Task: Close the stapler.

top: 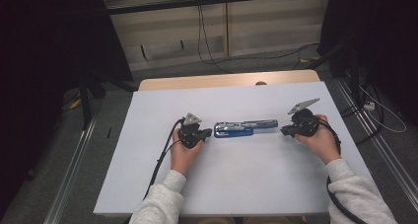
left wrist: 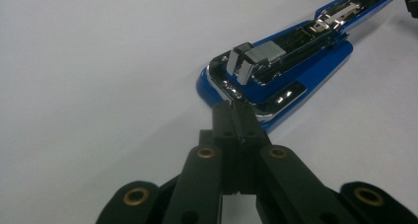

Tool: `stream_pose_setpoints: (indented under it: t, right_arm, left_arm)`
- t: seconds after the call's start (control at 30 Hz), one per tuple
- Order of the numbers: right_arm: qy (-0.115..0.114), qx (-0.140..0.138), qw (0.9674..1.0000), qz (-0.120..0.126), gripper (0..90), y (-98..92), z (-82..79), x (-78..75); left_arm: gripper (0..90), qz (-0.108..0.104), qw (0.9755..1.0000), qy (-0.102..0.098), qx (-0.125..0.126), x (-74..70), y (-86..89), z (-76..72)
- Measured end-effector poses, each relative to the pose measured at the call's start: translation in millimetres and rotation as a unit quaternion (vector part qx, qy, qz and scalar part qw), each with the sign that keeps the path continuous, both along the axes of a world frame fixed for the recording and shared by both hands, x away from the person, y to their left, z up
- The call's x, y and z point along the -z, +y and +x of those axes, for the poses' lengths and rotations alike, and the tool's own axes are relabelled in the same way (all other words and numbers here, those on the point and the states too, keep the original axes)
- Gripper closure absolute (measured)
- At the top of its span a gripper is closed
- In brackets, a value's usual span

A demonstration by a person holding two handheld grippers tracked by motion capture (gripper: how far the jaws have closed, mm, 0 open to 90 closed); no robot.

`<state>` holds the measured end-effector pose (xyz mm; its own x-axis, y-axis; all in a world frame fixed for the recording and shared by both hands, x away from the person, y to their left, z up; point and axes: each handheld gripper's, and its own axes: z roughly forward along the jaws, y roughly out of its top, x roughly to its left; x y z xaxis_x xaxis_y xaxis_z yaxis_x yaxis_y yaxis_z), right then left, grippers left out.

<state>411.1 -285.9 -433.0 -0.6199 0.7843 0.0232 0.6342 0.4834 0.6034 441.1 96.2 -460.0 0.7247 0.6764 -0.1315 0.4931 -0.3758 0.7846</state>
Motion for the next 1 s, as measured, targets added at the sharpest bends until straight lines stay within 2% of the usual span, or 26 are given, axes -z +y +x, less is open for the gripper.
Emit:
stream_pose_setpoints:
  t: [0.03,0.17,0.27,0.4,0.43,0.63,0.7,1.0]
  right_arm:
    - [0.003,0.0,1.0,0.003,85.6,0.2,0.4,0.6]
    - [0.006,0.0,1.0,0.005,90.0,-0.5,1.4,4.1]
    - [0.005,0.005,0.9999,0.012,90.0,-0.2,2.8,6.5]
    - [0.007,0.008,0.9999,0.008,90.0,3.2,5.3,10.6]
    - [0.005,0.01,0.9999,0.006,90.0,3.7,5.6,11.0]
    - [0.003,0.011,0.9999,0.01,90.0,8.0,9.1,12.0]
    - [0.003,0.012,0.9999,0.006,90.0,10.1,10.2,12.5]
    - [0.0,0.011,0.9999,0.01,90.0,11.8,12.1,13.2]
  left_arm:
    - [90.0,-0.003,1.0,0.005,-0.007,1.3,-1.6,0.2]
    - [90.0,0.002,1.0,0.003,-0.004,2.2,-4.4,1.5]
    - [90.0,0.012,0.9999,0.004,-0.004,2.8,-5.3,2.0]
    - [90.0,0.013,0.9999,0.006,-0.001,3.4,-7.3,2.0]
    - [90.0,0.021,0.9997,0.008,0.003,3.1,-7.2,2.3]
    - [90.0,0.035,0.9992,0.007,0.016,2.7,-9.6,3.2]
    - [90.0,0.031,0.9994,0.013,0.013,2.8,-9.8,3.3]
    - [89.7,0.027,0.9994,0.015,0.012,2.9,-9.9,4.2]
